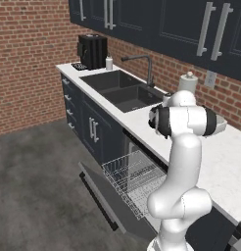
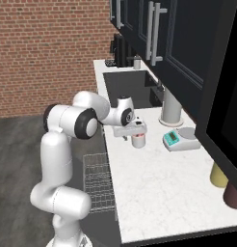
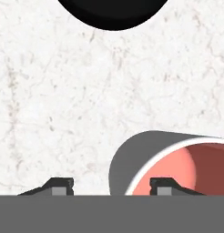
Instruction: Pick up the cup and bowl from the counter, place them in the dishwasher, and close the dishwasher door.
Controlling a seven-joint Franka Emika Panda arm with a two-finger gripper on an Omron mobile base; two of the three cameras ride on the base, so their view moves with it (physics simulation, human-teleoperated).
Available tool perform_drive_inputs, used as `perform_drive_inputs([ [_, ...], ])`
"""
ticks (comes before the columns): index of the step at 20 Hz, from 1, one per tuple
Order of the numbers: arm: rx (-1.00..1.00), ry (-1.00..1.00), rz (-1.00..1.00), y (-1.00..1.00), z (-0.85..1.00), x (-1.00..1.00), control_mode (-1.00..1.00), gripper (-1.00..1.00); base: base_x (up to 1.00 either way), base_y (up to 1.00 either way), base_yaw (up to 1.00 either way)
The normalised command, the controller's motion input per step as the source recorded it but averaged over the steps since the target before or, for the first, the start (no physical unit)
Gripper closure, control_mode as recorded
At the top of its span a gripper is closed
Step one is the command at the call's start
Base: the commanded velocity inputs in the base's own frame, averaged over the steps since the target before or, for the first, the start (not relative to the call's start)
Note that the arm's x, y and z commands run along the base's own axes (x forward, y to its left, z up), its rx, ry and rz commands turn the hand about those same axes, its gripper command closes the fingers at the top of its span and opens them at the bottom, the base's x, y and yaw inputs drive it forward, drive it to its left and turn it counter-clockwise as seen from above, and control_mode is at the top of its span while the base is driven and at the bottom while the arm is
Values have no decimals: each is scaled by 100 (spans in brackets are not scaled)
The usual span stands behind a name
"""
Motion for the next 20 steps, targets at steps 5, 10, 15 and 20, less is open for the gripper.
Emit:
perform_drive_inputs([
  [5,0,0,0,23,0,-13,-100,100,0,0,0],
  [10,0,0,0,37,0,-23,-100,100,0,0,0],
  [15,0,0,0,52,0,-39,-100,100,0,0,0],
  [20,0,0,4,84,1,-77,-100,100,0,0,0],
])
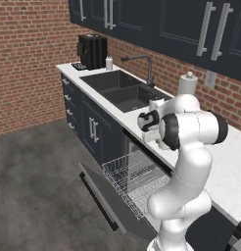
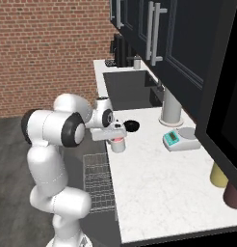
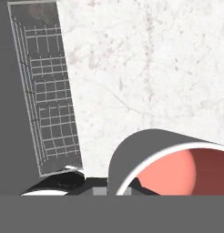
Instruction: Pick up the cup and bowl from the counter, place them in the dishwasher, and close the dishwasher door.
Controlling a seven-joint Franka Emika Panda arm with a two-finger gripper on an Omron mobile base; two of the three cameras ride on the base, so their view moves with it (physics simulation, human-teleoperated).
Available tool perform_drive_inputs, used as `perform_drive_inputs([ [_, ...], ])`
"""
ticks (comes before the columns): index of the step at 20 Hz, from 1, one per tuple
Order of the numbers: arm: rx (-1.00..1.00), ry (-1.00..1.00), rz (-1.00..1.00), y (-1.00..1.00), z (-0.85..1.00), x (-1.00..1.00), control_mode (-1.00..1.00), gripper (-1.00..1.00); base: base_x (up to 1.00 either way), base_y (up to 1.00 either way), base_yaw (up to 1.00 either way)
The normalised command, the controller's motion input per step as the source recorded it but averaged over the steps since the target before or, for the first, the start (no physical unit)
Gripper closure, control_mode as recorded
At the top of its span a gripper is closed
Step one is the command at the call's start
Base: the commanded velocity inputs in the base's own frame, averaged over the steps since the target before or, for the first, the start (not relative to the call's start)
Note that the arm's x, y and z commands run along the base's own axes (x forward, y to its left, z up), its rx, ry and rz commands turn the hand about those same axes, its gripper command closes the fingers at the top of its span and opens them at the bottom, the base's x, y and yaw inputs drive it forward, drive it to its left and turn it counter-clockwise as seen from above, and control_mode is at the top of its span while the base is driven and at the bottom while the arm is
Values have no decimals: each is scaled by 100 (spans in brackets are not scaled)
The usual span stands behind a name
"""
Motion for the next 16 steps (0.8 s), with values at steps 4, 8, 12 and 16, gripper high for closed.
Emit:
perform_drive_inputs([
  [4,0,0,9,100,1,-79,-100,100,0,0,0],
  [8,-1,2,9,100,-1,-42,-100,100,0,0,0],
  [12,-3,4,6,100,-25,0,-100,100,0,0,0],
  [16,-6,0,0,97,-48,43,-100,100,0,0,0],
])
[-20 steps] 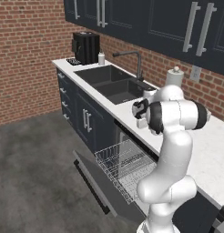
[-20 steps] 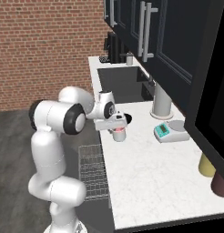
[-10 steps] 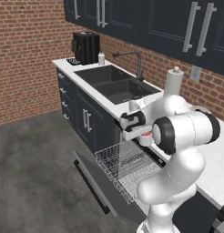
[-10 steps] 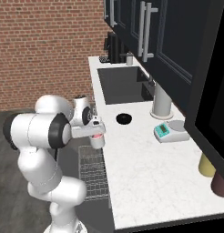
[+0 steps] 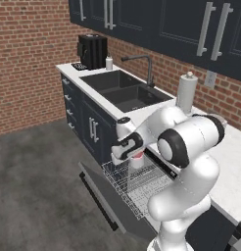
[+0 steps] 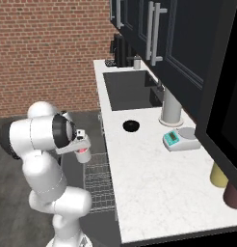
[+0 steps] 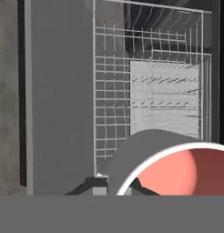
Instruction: Pick up the cup and bowl from the counter, place them in the dishwasher, and close the dishwasher door.
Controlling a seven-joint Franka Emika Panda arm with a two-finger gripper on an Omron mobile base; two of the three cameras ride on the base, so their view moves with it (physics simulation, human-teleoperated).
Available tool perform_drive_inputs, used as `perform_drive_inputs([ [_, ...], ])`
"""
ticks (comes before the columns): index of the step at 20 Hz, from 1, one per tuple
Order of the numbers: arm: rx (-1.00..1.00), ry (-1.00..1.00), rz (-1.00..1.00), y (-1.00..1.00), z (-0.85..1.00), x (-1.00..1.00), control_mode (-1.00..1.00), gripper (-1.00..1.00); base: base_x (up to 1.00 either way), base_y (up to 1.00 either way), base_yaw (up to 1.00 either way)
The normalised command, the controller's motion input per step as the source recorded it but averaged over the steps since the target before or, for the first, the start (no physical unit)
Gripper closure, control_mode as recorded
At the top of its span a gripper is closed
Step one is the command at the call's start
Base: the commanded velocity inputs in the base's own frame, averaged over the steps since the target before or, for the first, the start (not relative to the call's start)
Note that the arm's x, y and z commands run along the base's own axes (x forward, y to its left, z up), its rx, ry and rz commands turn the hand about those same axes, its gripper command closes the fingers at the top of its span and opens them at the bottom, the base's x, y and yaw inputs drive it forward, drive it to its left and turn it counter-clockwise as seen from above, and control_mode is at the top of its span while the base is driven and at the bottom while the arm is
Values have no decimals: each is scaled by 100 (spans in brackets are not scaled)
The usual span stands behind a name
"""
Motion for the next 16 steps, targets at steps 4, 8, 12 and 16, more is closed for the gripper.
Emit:
perform_drive_inputs([
  [4,-11,0,0,65,-49,68,-100,100,0,0,0],
  [8,-12,0,0,28,-46,72,-100,100,0,0,0],
  [12,-13,-1,0,1,-49,77,-100,100,0,0,0],
  [16,-11,0,0,0,-53,78,-100,100,0,0,0],
])
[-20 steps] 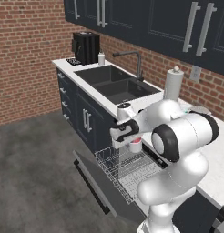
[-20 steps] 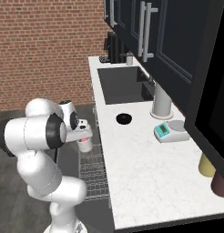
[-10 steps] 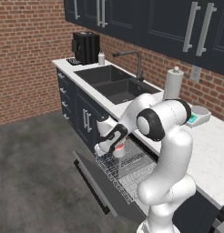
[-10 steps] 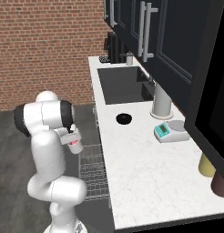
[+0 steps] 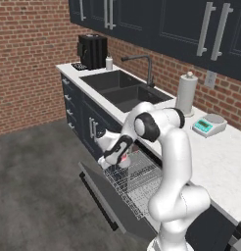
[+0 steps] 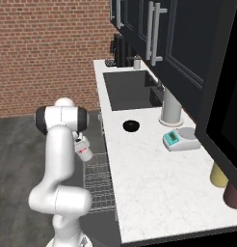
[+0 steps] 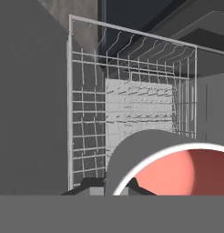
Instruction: Pick up the cup and bowl from the counter, place them in the dishwasher, and close the dishwasher door.
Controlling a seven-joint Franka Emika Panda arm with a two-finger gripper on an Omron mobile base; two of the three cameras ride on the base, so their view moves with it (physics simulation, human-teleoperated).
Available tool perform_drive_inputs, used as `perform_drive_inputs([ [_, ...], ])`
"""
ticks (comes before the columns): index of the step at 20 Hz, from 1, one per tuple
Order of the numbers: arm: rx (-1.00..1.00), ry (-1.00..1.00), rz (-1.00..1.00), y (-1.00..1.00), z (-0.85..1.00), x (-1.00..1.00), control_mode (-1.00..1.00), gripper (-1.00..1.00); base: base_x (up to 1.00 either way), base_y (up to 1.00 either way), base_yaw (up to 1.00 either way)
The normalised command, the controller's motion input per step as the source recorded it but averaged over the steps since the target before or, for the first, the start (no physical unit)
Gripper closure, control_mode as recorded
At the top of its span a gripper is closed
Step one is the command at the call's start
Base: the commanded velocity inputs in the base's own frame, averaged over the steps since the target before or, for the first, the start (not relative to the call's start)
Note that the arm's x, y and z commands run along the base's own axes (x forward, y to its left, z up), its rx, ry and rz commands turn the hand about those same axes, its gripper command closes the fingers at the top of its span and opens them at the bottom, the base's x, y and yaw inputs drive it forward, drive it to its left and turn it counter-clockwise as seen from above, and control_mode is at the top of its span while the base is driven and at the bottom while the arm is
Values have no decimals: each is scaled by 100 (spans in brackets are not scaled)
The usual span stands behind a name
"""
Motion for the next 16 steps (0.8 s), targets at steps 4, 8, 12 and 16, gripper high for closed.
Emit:
perform_drive_inputs([
  [4,-7,0,0,-3,-52,77,-100,100,0,0,0],
  [8,-3,0,0,-8,-54,67,-100,100,0,0,0],
  [12,0,1,-1,-20,-50,65,-100,100,0,0,0],
  [16,0,8,-3,-34,-46,55,-100,100,0,0,0],
])
